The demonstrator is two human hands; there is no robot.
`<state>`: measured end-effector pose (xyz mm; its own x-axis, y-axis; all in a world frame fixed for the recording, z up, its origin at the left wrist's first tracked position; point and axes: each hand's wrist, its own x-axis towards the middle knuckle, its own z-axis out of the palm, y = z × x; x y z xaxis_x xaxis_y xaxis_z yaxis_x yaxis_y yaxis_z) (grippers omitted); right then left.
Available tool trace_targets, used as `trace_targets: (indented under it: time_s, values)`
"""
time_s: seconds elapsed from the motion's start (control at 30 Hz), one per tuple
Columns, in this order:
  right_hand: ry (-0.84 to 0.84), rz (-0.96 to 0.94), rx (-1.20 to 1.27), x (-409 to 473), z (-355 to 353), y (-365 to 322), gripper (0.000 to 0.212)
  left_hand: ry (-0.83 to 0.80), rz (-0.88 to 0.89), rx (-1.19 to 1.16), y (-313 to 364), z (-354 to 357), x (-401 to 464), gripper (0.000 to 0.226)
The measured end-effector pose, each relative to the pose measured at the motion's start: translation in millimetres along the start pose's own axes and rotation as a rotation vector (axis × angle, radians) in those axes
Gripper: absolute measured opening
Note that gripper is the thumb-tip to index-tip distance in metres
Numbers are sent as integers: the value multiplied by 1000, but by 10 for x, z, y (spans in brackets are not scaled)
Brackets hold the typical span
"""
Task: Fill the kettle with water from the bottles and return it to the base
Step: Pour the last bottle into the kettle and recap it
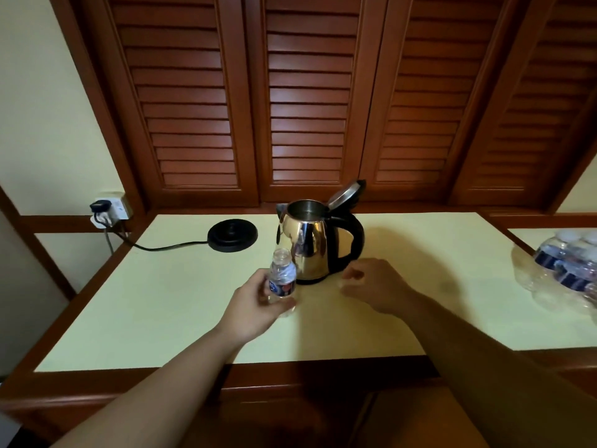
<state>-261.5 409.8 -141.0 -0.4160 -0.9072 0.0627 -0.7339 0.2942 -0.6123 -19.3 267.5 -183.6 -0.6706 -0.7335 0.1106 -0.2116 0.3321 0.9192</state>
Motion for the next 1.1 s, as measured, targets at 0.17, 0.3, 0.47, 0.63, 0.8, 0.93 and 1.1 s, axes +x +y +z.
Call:
trace_targets:
  time_s: [0.17, 0.3, 0.47, 0.63, 0.8, 0.93, 1.1]
  values:
    - [-2, 28, -17, -44, 314, 286, 22, 41, 28, -107, 88, 42, -33, 55]
    - [129, 51, 24, -48, 416, 355, 17, 57, 57, -107, 123, 58, -8, 48]
    - [173, 114, -129, -69, 493, 411, 46, 115, 73, -84, 141, 38, 62, 40]
    - [158, 154, -180, -61, 548, 442, 61, 167, 120, 35, 243, -148, 222, 39]
    - [120, 186, -271, -38, 577, 459, 70, 204, 132, 144, 482, -475, 561, 51]
    - [138, 191, -279, -33, 591, 473, 75, 179, 152, 283, 765, -678, 828, 55]
    - [148, 197, -266, -30, 597, 495, 79, 102, 187, 553, 1024, -815, 1109, 53]
